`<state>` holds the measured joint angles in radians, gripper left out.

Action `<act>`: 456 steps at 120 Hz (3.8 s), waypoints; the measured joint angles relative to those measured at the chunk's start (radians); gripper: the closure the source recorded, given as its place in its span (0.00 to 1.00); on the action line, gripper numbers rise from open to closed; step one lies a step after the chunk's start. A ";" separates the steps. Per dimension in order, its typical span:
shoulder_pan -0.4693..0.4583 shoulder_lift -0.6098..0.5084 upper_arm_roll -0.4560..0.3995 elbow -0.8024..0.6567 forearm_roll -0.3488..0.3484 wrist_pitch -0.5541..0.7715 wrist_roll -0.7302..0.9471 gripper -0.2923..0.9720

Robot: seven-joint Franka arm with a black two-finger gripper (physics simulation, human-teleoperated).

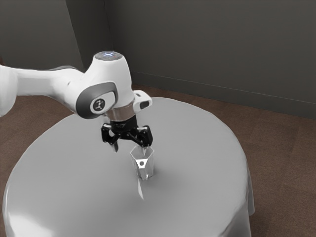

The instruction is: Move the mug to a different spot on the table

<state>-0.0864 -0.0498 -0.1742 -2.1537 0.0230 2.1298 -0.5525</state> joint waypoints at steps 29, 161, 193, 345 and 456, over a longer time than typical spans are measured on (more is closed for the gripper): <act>0.001 0.059 0.001 -0.065 0.089 0.156 -0.263 0.24; -0.035 0.335 0.030 0.027 0.309 0.284 -0.727 0.51; -0.048 0.321 0.032 0.026 0.348 0.281 -0.760 0.67; -0.041 0.429 0.144 0.186 0.705 0.181 -0.862 0.85; -0.038 0.501 0.145 0.188 0.686 0.196 -0.871 0.44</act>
<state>-0.1243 0.4516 -0.0292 -1.9654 0.7085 2.3262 -1.4231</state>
